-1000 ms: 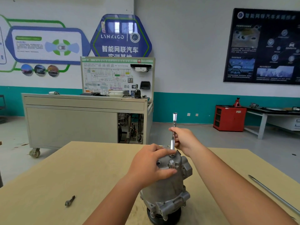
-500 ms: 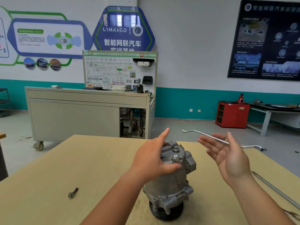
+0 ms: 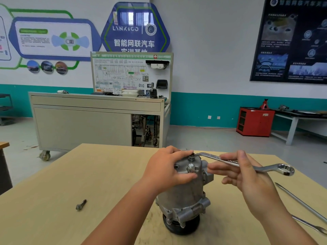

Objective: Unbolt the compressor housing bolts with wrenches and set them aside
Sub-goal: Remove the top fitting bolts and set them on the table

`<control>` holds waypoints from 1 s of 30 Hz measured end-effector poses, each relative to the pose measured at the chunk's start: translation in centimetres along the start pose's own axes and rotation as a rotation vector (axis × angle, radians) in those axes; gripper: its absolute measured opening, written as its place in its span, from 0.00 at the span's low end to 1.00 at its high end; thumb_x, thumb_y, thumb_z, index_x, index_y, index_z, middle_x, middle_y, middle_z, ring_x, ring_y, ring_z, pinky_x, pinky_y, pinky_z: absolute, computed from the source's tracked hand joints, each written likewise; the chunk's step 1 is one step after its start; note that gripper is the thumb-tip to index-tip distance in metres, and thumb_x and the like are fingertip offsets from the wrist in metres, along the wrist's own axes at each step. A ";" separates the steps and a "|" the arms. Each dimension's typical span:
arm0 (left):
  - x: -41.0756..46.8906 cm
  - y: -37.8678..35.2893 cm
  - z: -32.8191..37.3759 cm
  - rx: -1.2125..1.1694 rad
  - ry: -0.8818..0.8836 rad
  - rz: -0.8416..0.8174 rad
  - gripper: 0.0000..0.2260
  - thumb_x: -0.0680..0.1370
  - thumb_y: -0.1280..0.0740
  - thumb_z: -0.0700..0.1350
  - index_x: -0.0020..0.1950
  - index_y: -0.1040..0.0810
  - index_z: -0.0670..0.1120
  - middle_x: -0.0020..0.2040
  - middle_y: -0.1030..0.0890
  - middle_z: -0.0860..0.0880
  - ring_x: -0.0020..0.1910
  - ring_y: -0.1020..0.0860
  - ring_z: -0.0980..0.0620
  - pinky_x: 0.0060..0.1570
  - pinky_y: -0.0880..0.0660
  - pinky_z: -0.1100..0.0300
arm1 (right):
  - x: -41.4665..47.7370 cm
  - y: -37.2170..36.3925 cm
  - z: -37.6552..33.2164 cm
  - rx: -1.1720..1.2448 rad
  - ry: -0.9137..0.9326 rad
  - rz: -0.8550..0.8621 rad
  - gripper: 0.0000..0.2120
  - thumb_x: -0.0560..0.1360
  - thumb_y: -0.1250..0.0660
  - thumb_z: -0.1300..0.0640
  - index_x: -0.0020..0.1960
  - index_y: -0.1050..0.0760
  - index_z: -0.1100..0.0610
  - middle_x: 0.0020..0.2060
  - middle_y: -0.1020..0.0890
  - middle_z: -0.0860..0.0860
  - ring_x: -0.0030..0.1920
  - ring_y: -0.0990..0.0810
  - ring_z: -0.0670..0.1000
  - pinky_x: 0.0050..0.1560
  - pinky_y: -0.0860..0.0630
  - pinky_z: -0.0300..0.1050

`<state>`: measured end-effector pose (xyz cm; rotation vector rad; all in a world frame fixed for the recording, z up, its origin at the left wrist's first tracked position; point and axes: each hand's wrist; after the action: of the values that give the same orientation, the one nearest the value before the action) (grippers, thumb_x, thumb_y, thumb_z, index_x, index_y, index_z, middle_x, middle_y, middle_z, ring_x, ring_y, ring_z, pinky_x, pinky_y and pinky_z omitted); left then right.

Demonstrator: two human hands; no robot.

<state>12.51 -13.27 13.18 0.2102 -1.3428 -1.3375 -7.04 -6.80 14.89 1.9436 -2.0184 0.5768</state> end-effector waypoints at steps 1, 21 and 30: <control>0.0 0.0 0.0 -0.004 0.002 0.004 0.29 0.68 0.28 0.64 0.68 0.29 0.63 0.58 0.24 0.55 0.56 0.28 0.56 0.52 0.33 0.64 | 0.4 0.4 0.2 0.060 -0.059 0.037 0.22 0.72 0.45 0.42 0.47 0.26 0.61 0.37 0.15 0.58 0.38 0.15 0.53 0.29 0.23 0.37; -0.2 0.3 0.1 -0.051 0.001 -0.017 0.23 0.69 0.27 0.61 0.63 0.23 0.62 0.59 0.24 0.54 0.57 0.28 0.54 0.53 0.32 0.62 | 15.9 -5.5 2.1 -0.379 -0.439 -0.007 0.05 0.80 0.43 0.63 0.53 0.30 0.61 0.34 0.24 0.54 0.31 0.27 0.47 0.32 0.29 0.38; -0.2 0.2 0.1 -0.040 -0.035 0.019 0.23 0.69 0.27 0.61 0.63 0.23 0.61 0.58 0.23 0.54 0.57 0.27 0.55 0.52 0.32 0.63 | 15.6 -8.3 2.1 -0.103 -0.530 0.127 0.12 0.82 0.48 0.54 0.43 0.34 0.59 0.29 0.37 0.51 0.27 0.41 0.47 0.20 0.40 0.37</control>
<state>12.62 -12.97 13.26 0.1471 -1.3423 -1.3568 0.46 -21.72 21.01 2.0715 -2.4311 -0.0345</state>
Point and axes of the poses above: each hand's wrist, its own x-axis towards the middle knuckle, its own y-axis out of the back of the hand, z = x × y
